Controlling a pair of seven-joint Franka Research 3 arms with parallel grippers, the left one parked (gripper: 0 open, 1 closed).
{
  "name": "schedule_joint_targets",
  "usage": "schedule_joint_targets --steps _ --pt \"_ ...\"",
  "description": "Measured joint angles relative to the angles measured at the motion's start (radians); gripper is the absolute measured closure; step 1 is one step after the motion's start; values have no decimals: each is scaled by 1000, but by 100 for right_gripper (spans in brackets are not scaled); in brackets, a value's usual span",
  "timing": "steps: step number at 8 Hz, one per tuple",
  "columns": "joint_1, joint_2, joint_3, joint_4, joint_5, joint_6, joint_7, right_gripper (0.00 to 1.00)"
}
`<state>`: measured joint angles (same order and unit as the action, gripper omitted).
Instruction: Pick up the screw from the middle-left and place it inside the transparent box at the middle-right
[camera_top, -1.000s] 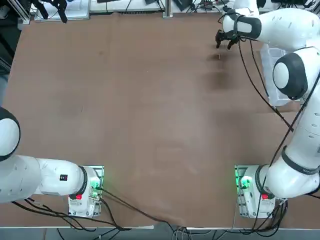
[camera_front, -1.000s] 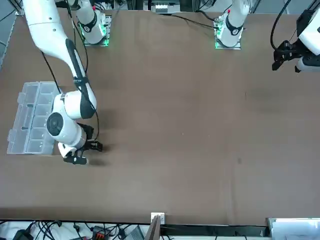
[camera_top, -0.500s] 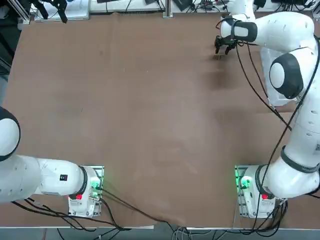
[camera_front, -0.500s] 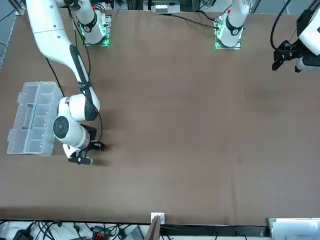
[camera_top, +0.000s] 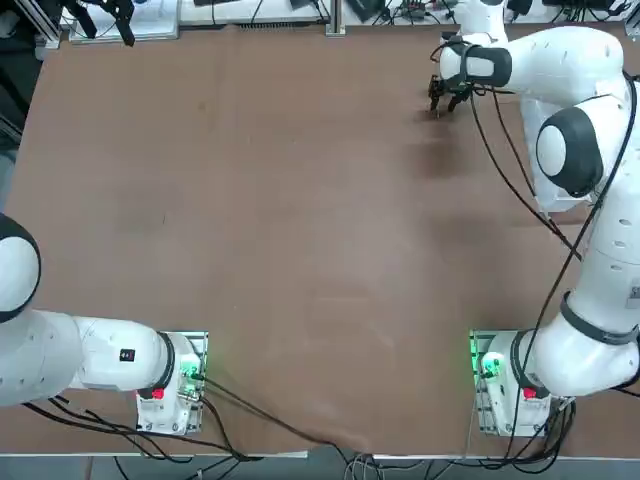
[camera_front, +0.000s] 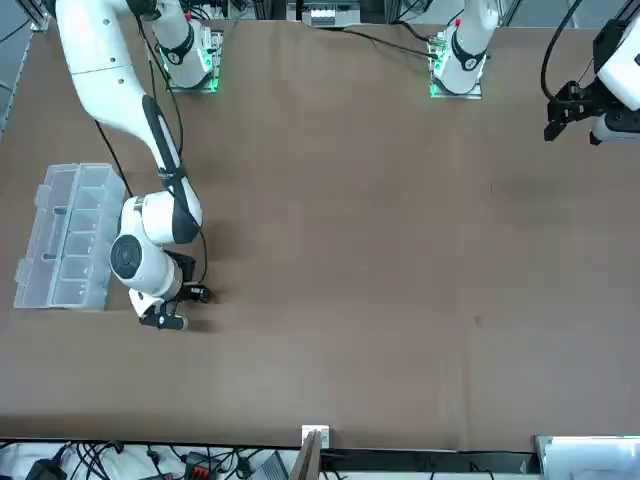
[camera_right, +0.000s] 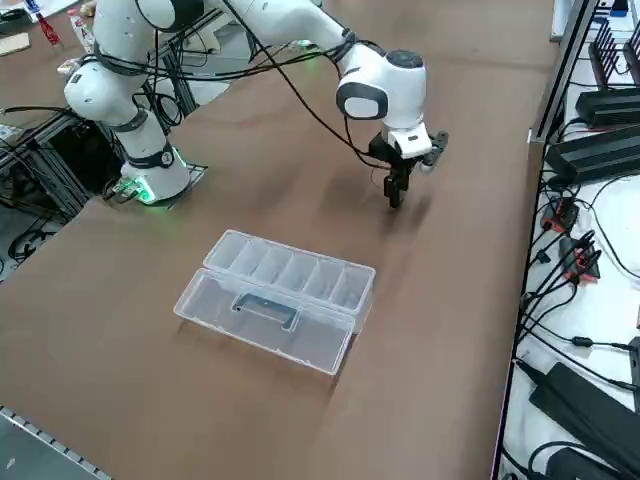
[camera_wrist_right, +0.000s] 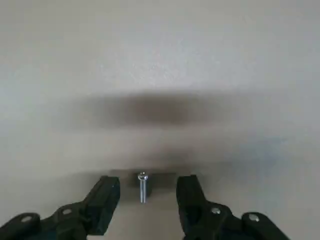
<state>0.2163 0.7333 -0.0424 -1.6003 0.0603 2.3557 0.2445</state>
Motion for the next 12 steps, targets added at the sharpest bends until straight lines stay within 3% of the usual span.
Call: schedule_joint_targets --steps 5,7,10,12 --pt "8 16 0 0 0 14 0 44" --pt "12 16 0 0 0 14 0 56" --pt "14 13 -1 1 0 14 0 84" --pt "14 13 -1 2 -1 14 0 93"
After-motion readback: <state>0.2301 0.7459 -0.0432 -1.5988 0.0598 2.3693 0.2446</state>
